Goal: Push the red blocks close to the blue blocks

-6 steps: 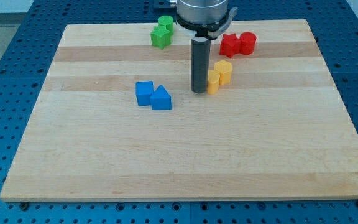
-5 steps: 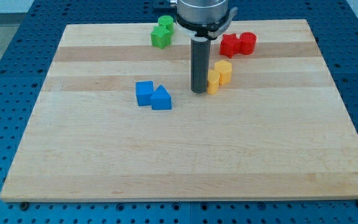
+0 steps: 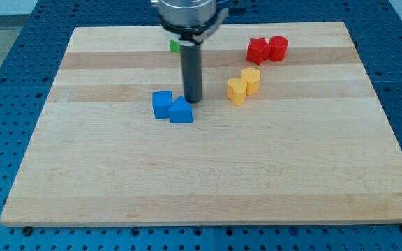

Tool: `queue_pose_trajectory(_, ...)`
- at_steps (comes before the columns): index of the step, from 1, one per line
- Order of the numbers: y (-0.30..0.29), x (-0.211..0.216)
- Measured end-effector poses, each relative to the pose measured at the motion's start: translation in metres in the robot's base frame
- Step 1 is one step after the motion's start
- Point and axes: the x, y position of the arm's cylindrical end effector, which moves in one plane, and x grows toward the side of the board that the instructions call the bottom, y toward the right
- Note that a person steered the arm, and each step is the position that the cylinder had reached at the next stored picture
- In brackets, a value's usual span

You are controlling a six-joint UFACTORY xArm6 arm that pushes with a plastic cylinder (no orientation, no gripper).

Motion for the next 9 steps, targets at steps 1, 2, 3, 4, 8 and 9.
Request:
queue_pose_trajectory(1,-0.014,-0.026)
queue_pose_trajectory(2,-0.011,-0.046)
queue_pose_trajectory(3,0.018,-0.055)
queue_pose_trajectory(4,0.062,-0.056)
queue_pose_trajectory(8,0.236,-0.103)
queue_pose_trajectory(9,0.24,-0.122)
